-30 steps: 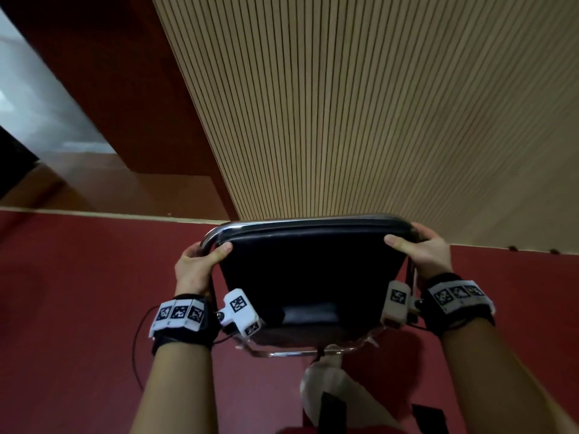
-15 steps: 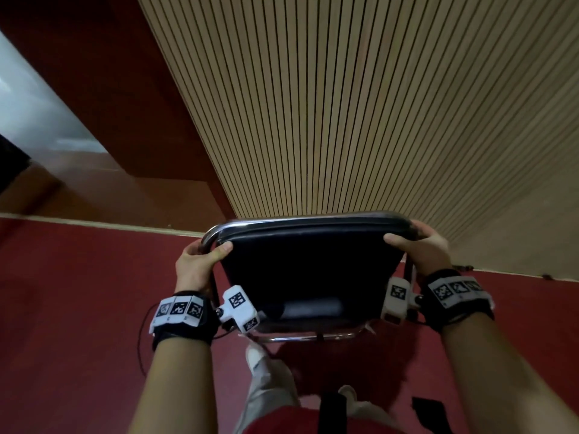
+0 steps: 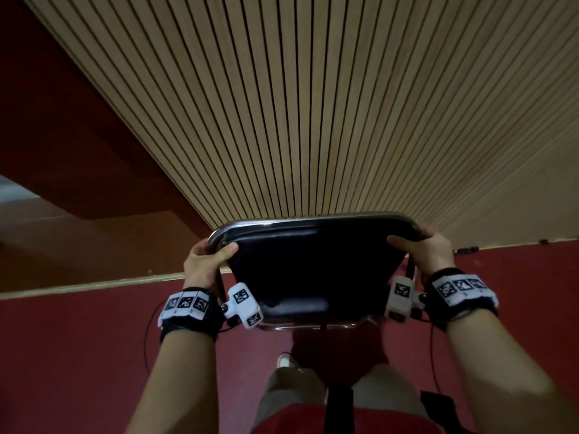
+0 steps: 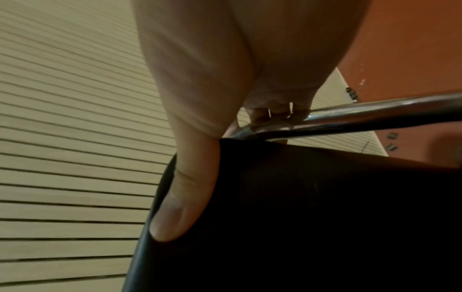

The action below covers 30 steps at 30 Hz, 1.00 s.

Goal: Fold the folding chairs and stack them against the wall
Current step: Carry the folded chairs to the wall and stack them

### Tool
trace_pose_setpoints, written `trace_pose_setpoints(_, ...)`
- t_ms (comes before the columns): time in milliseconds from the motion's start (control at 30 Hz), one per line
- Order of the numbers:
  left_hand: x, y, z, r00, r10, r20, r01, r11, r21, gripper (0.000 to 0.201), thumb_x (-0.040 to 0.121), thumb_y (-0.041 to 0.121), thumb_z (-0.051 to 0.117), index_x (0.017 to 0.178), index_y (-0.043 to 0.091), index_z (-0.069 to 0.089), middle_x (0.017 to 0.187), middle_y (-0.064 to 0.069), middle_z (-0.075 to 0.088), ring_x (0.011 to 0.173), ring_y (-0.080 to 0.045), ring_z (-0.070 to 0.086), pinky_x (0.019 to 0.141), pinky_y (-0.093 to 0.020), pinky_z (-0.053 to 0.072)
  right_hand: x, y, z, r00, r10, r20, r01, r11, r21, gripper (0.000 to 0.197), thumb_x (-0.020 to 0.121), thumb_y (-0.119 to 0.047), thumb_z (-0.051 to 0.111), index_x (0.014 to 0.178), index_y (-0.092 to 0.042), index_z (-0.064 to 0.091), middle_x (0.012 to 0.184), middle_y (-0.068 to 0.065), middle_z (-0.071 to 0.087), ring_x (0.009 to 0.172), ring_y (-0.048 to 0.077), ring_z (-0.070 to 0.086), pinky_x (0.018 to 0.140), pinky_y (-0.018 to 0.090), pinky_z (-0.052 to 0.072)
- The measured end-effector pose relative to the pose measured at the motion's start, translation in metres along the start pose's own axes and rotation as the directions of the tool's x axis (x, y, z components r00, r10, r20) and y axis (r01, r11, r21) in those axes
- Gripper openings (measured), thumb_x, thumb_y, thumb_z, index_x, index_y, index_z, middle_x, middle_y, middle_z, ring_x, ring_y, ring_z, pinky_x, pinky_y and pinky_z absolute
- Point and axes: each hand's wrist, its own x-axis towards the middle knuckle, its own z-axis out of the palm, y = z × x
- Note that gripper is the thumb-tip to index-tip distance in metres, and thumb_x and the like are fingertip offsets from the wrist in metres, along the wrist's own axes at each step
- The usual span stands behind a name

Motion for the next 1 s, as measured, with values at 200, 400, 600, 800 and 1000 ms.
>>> trace_pose_setpoints(200, 0.063, 0.016, -0.003, 1.0, -0.024, -0.007, 0.024, 0.997, 0.067, 0.062, 0.069, 0.013, 0.088, 0.123, 0.005, 0.059, 0.117, -0.007, 0.067, 0.104, -0.023, 0.066, 0.092, -0.034, 0.052, 0.036, -0.001, 0.046, 0.999, 0.04, -0.006, -0.04, 0.997, -0.059, 0.038, 0.07, -0.013, 0.088, 0.101, -0.018, 0.066, 0.085, -0.009, 0.065, 0.076, 0.0, 0.059, 0.06, 0.013, 0.046)
trace_pose_setpoints(400, 0.098, 0.014, -0.003, 0.999, -0.033, -0.015, 0.033, 0.999, 0.042, 0.079, 0.053, 0.025, 0.098, 0.12, 0.001, 0.063, 0.114, -0.008, 0.07, 0.103, -0.024, 0.068, 0.095, -0.035, 0.053, 0.08, 0.01, 0.08, 0.998, 0.009, 0.062, -0.002, 0.994, -0.111, 0.048, 0.066, -0.017, 0.09, 0.109, -0.017, 0.069, 0.097, -0.002, 0.07, 0.092, 0.015, 0.065, 0.076, 0.025, 0.048)
trace_pose_setpoints(600, 0.138, -0.012, -0.023, 0.997, -0.08, -0.003, 0.08, 0.996, 0.039, 0.106, 0.034, 0.042, 0.103, 0.125, 0.004, 0.063, 0.12, -0.013, 0.071, 0.112, -0.03, 0.068, 0.104, -0.048, 0.05, 0.096, 0.019, 0.101, 0.994, 0.062, 0.092, -0.048, 0.988, -0.149, 0.07, 0.058, -0.033, 0.093, 0.121, -0.013, 0.067, 0.111, 0.002, 0.07, 0.101, 0.018, 0.065, 0.087, 0.031, 0.052)
trace_pose_setpoints(800, 0.157, -0.021, -0.032, 0.989, -0.145, 0.002, 0.144, 0.988, 0.062, 0.109, 0.029, 0.044, 0.103, 0.124, 0.007, 0.064, 0.118, -0.013, 0.071, 0.111, -0.032, 0.068, 0.102, -0.05, 0.051, 0.091, 0.023, 0.116, 0.99, 0.109, 0.091, -0.095, 0.984, -0.149, 0.051, 0.063, -0.025, 0.092, 0.109, -0.014, 0.073, 0.102, -0.001, 0.073, 0.091, 0.009, 0.068, 0.072, 0.012, 0.05)
trace_pose_setpoints(1000, 0.177, -0.043, -0.036, 0.986, -0.162, 0.03, 0.157, 0.981, 0.11, 0.114, 0.026, 0.054, 0.101, 0.124, 0.01, 0.063, 0.118, -0.008, 0.072, 0.111, -0.026, 0.068, 0.103, -0.047, 0.051, 0.088, 0.029, 0.119, 0.986, 0.161, 0.04, -0.159, 0.986, -0.057, 0.041, 0.068, -0.008, 0.088, 0.104, -0.019, 0.07, 0.095, -0.008, 0.071, 0.08, -0.002, 0.066, 0.061, 0.005, 0.048)
